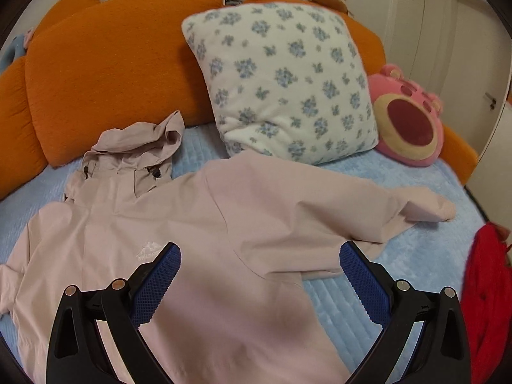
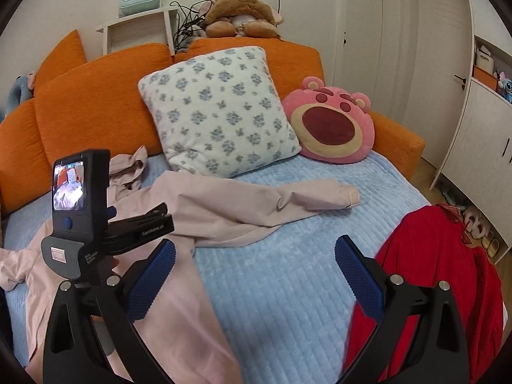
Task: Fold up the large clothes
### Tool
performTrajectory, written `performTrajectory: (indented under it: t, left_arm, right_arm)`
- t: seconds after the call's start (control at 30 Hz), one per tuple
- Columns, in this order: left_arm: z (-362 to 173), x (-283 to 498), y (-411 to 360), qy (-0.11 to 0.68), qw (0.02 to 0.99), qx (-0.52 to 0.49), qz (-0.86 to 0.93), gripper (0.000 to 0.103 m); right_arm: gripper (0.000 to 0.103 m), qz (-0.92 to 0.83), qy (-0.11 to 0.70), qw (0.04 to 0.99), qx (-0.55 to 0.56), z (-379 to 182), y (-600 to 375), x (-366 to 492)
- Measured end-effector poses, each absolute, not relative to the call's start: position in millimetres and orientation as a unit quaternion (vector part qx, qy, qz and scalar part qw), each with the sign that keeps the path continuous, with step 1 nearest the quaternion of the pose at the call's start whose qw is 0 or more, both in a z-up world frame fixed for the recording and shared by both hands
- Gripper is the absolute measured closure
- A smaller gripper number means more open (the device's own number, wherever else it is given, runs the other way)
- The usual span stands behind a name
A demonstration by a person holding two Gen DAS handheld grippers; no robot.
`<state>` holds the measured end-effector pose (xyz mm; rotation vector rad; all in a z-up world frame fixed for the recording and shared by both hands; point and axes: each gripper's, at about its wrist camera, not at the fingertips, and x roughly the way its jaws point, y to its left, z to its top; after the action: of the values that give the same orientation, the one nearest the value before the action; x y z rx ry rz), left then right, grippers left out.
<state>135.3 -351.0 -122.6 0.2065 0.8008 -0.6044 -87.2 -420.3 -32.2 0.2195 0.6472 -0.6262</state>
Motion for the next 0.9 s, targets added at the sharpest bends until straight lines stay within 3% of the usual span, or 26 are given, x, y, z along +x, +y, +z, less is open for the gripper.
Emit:
performTrajectory:
  t: [0.2,0.23,0.27,0.33,0.77,0.9]
  left_arm:
    - [-162,151,-370,0.409,0.858,0.113,-0.289,0.006]
    - [-172,154,-374,0.418,0.853,0.117,-0.29,0.015]
    - [-178,156,-376,0.426,0.847,0.117,-0.294,0.037]
    - [-195,165,-383,0.456,0.831,0.118,-0.297,0.052]
    - [-231,175,-393,0.455,0.838,0.115,-0.279,0.046]
    - [-232,179,-394,0.457,0.837,0.109,-0.281,0.045]
  right_arm:
    - [0.005,-0.321,0.289,0.893,0.129,-54,-478,-79]
    - [0.005,-0.326,0.284,0.892,0.134,-59,-490,-78]
    - [0.005,-0.325,0.28,0.893,0.136,-62,-499,-77]
    - [0.005,-0.323,0.27,0.896,0.143,-74,-528,-74]
    - [0.005,-0.327,0.301,0.877,0.181,-155,-695,-14]
    - [0.01,-0.336,0.334,0.851,0.225,-189,-738,-3]
